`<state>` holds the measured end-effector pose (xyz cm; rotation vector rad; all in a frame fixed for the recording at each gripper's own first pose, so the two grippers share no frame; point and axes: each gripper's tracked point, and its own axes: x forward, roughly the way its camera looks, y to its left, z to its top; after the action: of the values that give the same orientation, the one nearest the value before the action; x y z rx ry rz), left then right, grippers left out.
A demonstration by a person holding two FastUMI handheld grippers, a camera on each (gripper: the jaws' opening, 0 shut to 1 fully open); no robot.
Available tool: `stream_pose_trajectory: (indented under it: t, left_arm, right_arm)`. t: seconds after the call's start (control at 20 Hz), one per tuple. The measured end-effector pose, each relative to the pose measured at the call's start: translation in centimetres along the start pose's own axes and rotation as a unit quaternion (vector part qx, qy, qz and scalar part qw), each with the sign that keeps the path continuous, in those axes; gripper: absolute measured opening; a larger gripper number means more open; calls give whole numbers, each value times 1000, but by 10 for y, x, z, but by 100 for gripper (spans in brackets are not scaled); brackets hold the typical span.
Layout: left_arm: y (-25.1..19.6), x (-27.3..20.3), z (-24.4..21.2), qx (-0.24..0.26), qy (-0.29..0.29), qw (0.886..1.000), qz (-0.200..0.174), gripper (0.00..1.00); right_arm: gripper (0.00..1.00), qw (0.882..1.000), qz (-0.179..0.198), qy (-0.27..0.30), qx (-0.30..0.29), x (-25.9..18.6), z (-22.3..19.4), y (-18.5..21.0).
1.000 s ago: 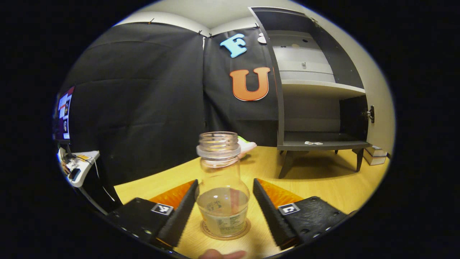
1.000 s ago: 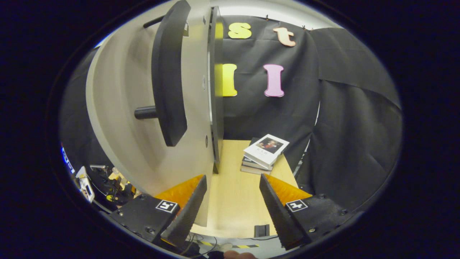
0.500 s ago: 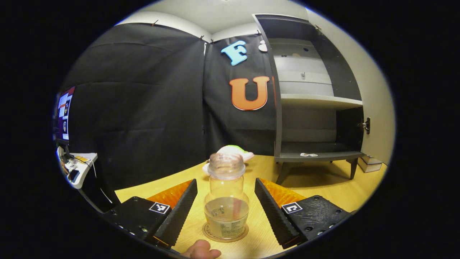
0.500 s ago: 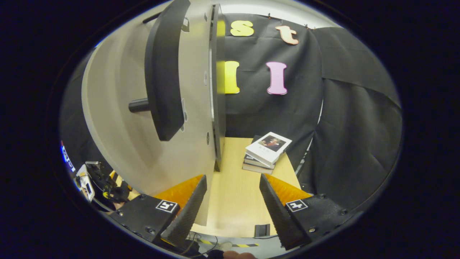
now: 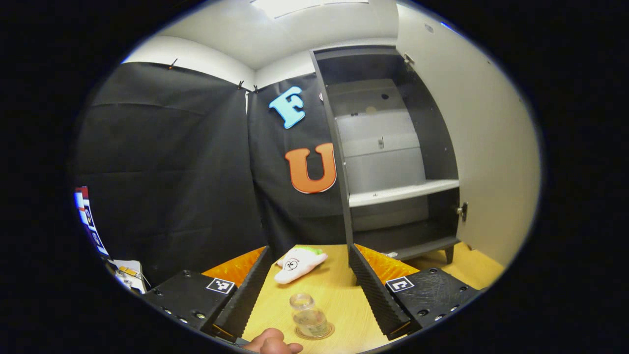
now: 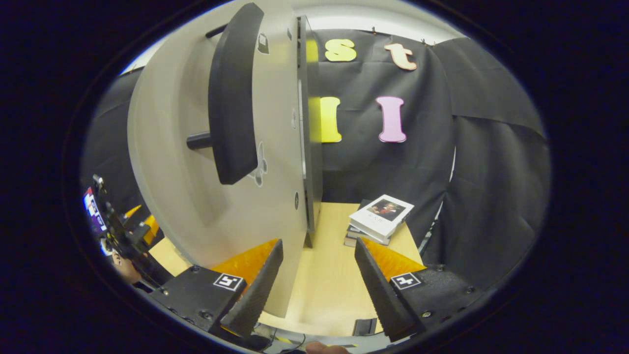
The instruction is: Open the cabinet door with the right hand, grasp the bottle in the cabinet with the left hand and place it on the coaster, then close the cabinet door with the right hand.
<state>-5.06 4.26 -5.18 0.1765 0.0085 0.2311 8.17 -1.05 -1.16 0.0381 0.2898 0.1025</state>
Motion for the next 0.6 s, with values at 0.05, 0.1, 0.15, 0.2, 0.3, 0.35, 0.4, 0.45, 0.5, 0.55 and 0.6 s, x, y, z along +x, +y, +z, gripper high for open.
stream_pose_trajectory:
  t: [0.05, 0.1, 0.15, 0.2, 0.3, 0.35, 0.4, 0.45, 0.5, 0.55, 0.6]
  left_arm:
    - [-8, -1, 16, -5, -10, 1000, -16, 95]
    - [-16, 2, 33, -5, -24, 999, -32, 96]
    - [-22, 4, 44, 1, -30, 999, -45, 95]
    - [-29, 6, 49, 8, -25, 998, -60, 95]
    - [-46, 10, 64, 10, -24, 995, -97, 96]
    - [-55, 13, 76, 5, -41, 992, -118, 96]
    - [-67, 17, 84, -1, -57, 988, -141, 96]
    - [-77, 20, 86, -3, -60, 985, -160, 96]
    - [-80, 21, 82, -2, -57, 984, -171, 95]
    - [-83, 24, 80, -4, -57, 982, -179, 96]
    - [-86, 27, 80, -11, -59, 981, -186, 96]
  right_arm:
    - [95, 1000, 1, -10, -5, 1, 3, 0]
    - [94, 1000, 2, -22, -13, 3, 6, 1]
    - [94, 999, -1, -33, -23, 4, 10, 2]
    - [94, 999, -13, -37, -30, 2, 10, 2]
    - [89, 998, -35, -38, -28, -6, 9, 13]
    - [93, 998, -30, -46, -22, -10, 14, 26]
    - [88, 998, -31, -55, -19, -14, 20, 38]
    - [93, 997, -34, -62, -18, -17, 25, 47]
    - [93, 997, -37, -68, -17, -19, 27, 54]
    - [93, 997, -37, -72, -12, -21, 28, 62]
    - [93, 997, -36, -72, -5, -20, 26, 70]
